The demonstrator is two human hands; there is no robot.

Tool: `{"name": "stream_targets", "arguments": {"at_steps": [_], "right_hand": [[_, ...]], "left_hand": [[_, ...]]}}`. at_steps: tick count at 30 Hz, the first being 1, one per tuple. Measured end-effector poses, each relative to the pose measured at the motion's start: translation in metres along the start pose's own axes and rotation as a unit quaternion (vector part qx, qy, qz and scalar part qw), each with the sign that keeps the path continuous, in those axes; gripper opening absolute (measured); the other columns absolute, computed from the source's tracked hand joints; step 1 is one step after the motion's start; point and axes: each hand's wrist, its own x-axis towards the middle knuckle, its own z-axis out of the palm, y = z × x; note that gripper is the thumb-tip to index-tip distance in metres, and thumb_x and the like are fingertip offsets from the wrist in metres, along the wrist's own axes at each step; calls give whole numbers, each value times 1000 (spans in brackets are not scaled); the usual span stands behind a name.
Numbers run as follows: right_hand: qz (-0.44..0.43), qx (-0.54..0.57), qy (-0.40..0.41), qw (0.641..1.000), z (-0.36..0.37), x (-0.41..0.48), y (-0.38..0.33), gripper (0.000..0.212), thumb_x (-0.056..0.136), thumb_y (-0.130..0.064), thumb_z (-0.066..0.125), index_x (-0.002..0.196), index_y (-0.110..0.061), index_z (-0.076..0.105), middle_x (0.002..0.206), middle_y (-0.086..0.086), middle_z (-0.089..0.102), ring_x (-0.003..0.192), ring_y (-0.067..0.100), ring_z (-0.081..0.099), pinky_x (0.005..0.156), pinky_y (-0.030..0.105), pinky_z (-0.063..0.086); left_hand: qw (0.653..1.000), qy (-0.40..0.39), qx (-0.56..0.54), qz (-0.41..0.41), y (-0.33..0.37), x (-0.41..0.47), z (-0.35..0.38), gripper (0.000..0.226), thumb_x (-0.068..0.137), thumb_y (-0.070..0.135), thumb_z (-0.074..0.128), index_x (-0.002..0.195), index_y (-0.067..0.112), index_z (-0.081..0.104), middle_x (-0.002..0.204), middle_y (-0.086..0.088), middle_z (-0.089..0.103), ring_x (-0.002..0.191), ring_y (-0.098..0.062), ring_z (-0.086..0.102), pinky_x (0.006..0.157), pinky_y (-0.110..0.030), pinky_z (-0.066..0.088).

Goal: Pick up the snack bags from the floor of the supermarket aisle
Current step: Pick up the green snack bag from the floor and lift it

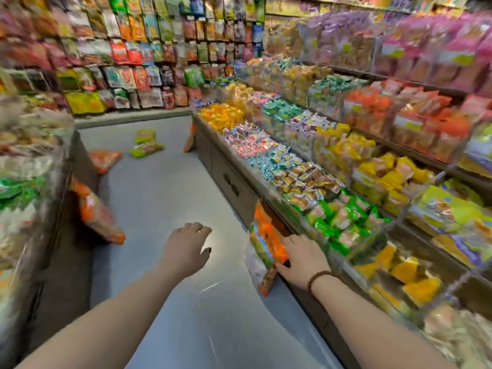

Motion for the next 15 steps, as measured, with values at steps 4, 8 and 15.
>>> {"name": "stream_targets", "arguments": {"at_steps": [4,8,15], "right_hand": [[-44,-10,7,999,-4,74,-1,57,84,-54,52,131,-23,44,125,1,52,116,24,46,92,35,38],[-86,-9,17,996,-18,159,11,51,86,-54,51,124,-20,46,124,3,52,117,24,46,92,35,40],[-132,8,33,991,-55,299,19,59,87,-54,52,134,-21,41,134,2,48,126,23,42,103,37,38]], "left_hand": [[1000,11,-1,-27,-21,44,-4,49,90,35,54,136,19,48,136,-1,51,127,-25,44,100,-35,39],[999,19,29,-35,-36,100,-13,49,91,36,52,137,20,46,139,-2,49,127,-24,45,100,-33,38],[994,6,59,-93,-70,186,-41,52,94,40,47,143,24,36,144,2,41,130,-19,40,102,-31,37]]}}
